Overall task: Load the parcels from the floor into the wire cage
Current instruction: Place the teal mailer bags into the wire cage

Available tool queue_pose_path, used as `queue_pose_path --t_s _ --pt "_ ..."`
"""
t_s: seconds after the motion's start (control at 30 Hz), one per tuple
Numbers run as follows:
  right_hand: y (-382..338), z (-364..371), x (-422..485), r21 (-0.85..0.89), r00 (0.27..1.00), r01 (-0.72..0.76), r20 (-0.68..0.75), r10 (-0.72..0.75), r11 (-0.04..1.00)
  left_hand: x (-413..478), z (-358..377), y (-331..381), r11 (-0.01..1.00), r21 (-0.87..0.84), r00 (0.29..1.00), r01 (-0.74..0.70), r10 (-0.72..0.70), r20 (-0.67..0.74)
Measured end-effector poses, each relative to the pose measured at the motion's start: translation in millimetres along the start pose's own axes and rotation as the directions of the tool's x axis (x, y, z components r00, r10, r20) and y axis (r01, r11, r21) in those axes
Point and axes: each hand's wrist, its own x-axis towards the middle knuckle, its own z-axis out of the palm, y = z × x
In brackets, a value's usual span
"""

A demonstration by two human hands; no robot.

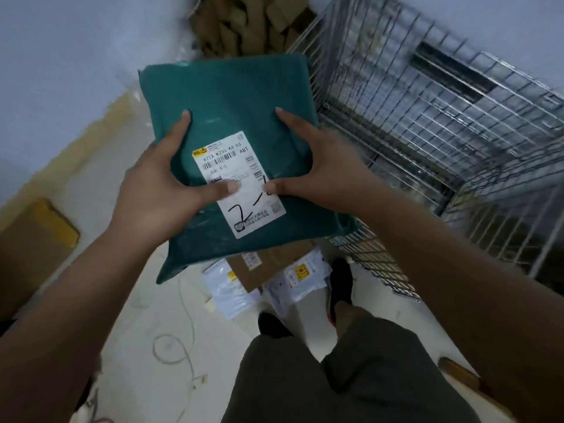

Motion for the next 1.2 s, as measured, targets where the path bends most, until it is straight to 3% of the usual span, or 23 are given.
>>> queue_pose_path --t_s 0.2,0.43,0.77,1.2 --pt "70.8 -77.8 -20.8 0.036 0.975 -0.115 -0.189 0.119 0.993 55.8 70.4 87.6 0.988 0.011 0.975 -0.154 0.15 0.164" --pt "206.6 -99.2 -8.5 0.182 0.889 -0.301 -0.303 0.345 0.936 137.3 218.9 132.3 0.955 0.039 0.87 -0.295 0.252 0.425" --pt "387.3 -45.2 41.2 0.357 0.799 -0.428 -0.28 0.532 0.83 218.0 410.1 96.1 0.942 0.097 0.767 -0.32 0.197 0.611" --pt "499.5 32.1 57.2 0.439 0.758 -0.491 -0.209 0.618 0.752 242.3 528.3 35.5 0.915 0.18 0.679 -0.36 0.125 0.724"
